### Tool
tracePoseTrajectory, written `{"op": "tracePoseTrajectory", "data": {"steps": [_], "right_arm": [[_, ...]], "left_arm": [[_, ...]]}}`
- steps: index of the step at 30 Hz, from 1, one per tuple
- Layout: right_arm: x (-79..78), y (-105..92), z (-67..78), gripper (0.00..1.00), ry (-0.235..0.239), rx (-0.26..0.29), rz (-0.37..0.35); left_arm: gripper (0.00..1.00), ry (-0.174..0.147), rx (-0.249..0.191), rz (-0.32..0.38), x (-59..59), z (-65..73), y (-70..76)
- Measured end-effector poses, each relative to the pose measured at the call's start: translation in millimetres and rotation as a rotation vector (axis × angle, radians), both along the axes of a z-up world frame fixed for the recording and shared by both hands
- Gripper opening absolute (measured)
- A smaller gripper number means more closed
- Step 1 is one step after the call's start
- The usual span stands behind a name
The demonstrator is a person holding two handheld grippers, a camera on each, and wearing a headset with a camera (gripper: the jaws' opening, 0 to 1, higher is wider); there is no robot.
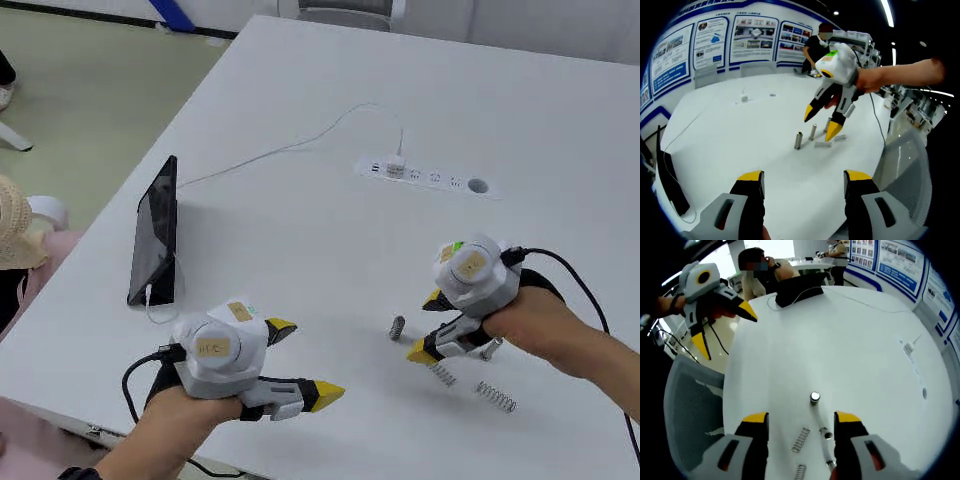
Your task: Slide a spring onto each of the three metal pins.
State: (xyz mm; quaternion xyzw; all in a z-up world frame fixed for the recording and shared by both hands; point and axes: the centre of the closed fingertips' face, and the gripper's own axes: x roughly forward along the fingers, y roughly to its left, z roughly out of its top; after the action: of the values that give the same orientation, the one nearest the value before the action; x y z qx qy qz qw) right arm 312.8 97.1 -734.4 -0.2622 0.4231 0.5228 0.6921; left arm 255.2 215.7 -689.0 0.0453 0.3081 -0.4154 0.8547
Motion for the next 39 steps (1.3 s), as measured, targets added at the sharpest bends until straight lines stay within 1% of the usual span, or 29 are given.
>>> {"op": "tracePoseTrajectory", "data": {"steps": [3,5,7,11,15,20,25,28,29,31,33,35,36,39], "right_arm": [[-3.3,-1.7,3.2,0.56,-0.008,0.029,-0.028],[-7.0,-4.3,4.8,0.61,-0.002,0.040,-0.053],[-8.0,-5.8,7.3,0.64,-0.013,0.063,-0.088],[-16.0,-7.7,12.8,0.63,-0.005,0.110,-0.125],[-20.4,-12.1,16.2,0.63,-0.022,0.126,-0.153],[-26.6,-18.7,22.9,0.63,-0.040,0.163,-0.201],[-33.4,-29.6,24.1,0.64,-0.046,0.196,-0.255],[-36.6,-38.8,24.7,0.64,-0.046,0.224,-0.306],[-37.2,-41.3,24.8,0.64,-0.045,0.229,-0.325],[-39.9,-46.5,24.2,0.65,-0.044,0.233,-0.339],[-43.1,-54.7,25.5,0.65,-0.056,0.247,-0.367],[-44.6,-59.7,27.1,0.66,-0.054,0.271,-0.393],[-45.3,-64.9,27.6,0.66,-0.047,0.286,-0.424],[-48.2,-79.2,28.1,0.67,-0.048,0.303,-0.466]], "left_arm": [[0.65,-0.001,-0.002,0.000,-0.2,1.2,-0.6],[0.65,-0.001,0.002,-0.001,-1.0,1.6,-1.1],[0.65,0.000,0.002,-0.001,-1.8,1.5,-2.0],[0.65,0.001,0.003,-0.006,-2.7,1.5,-5.1],[0.65,-0.001,0.002,-0.013,-3.2,2.6,-8.9],[0.65,-0.004,0.004,-0.021,-3.0,5.0,-12.9],[0.66,-0.006,0.002,-0.029,-1.8,6.4,-16.9],[0.66,-0.005,-0.003,-0.033,-0.9,6.2,-20.2],[0.66,-0.004,-0.003,-0.035,-0.8,6.2,-21.3],[0.66,-0.003,-0.004,-0.038,-0.8,6.0,-23.7],[0.66,-0.001,-0.006,-0.046,-0.1,5.5,-27.9],[0.66,-0.002,-0.007,-0.052,0.2,5.5,-30.9],[0.66,-0.001,-0.008,-0.056,0.1,5.7,-33.5],[0.66,-0.001,-0.007,-0.069,0.2,5.5,-39.3]]}}
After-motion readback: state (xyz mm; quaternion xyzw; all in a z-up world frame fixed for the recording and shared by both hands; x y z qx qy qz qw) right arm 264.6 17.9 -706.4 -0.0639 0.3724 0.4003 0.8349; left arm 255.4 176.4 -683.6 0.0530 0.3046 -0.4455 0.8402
